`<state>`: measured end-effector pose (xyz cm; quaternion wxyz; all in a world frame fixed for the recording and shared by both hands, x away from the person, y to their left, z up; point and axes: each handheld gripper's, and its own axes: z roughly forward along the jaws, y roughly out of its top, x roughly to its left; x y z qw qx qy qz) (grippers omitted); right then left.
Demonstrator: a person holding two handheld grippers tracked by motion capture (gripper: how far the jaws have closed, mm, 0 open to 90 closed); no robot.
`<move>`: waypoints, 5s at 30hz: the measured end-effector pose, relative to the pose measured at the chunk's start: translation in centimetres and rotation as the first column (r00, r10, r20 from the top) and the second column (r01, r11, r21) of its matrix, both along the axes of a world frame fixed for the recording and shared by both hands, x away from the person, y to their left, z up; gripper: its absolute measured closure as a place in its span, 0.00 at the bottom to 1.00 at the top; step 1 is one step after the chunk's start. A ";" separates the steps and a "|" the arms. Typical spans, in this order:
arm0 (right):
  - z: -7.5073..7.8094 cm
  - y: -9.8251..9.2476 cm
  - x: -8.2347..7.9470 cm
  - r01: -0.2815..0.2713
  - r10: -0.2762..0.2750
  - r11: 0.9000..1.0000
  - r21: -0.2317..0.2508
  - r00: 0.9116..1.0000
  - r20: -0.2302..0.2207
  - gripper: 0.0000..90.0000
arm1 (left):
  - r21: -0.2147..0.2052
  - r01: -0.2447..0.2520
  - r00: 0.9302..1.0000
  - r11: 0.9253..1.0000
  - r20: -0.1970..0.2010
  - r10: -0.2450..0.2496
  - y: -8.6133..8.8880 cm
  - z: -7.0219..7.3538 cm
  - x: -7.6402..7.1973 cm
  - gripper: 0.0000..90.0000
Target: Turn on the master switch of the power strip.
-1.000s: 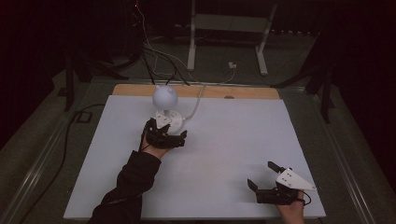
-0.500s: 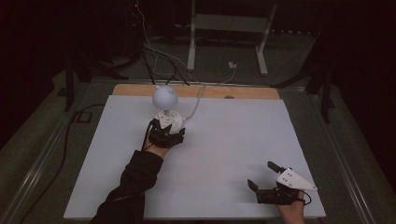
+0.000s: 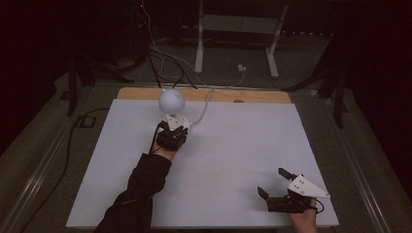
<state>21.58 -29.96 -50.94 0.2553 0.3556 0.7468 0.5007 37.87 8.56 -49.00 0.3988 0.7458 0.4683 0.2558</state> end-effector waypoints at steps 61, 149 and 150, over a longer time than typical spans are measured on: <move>-0.1 -0.2 0.0 -0.015 0.015 1.000 0.009 1.000 -0.017 0.00 | 0.231 -0.007 0.999 0.973 0.054 -0.006 -1.5 -3.0 3.5 1.00; 0.0 -0.2 0.0 -0.013 0.014 1.000 0.015 1.000 -0.016 0.00 | 0.089 0.148 0.984 0.985 -0.108 -0.138 -0.5 2.2 0.8 0.76; 0.0 -0.2 0.0 -0.013 0.014 1.000 0.016 1.000 -0.016 0.00 | 0.084 0.159 0.983 0.984 -0.110 -0.149 -0.5 2.2 0.6 0.73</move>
